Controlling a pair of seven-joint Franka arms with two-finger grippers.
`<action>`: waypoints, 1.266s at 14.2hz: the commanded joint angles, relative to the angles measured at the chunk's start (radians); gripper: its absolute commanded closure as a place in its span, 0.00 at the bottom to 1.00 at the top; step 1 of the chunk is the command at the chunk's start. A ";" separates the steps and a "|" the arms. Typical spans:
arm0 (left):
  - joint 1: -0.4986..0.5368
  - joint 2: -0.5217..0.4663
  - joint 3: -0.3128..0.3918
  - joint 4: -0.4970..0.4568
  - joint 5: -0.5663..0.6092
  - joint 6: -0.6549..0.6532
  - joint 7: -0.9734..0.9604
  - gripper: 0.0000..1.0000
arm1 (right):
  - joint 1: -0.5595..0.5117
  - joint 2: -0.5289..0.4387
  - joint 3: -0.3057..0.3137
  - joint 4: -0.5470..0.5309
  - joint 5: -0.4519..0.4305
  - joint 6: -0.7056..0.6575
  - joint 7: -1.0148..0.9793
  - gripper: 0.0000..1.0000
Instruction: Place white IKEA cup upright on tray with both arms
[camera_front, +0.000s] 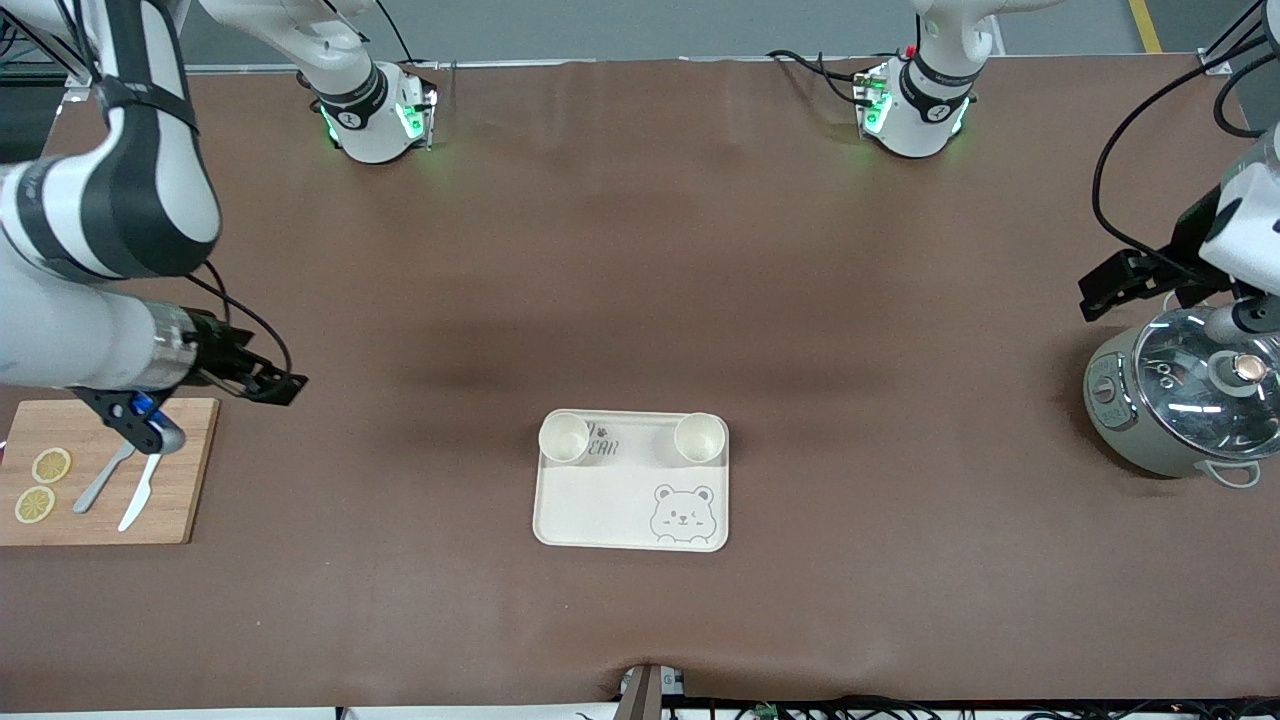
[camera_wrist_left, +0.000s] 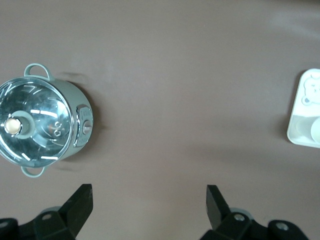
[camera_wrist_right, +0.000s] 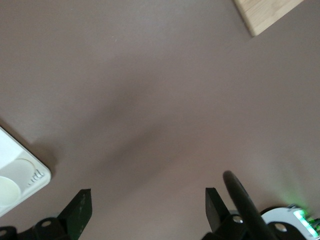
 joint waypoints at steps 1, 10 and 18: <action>-0.066 -0.116 0.096 -0.106 -0.078 -0.015 0.007 0.00 | -0.071 -0.118 0.018 -0.095 -0.020 0.007 -0.180 0.00; -0.118 -0.200 0.124 -0.208 -0.101 -0.057 -0.007 0.00 | -0.199 -0.371 0.021 -0.268 -0.034 0.042 -0.768 0.00; -0.109 -0.162 0.123 -0.183 -0.103 -0.049 0.013 0.00 | -0.177 -0.427 0.065 -0.289 -0.155 0.042 -0.741 0.00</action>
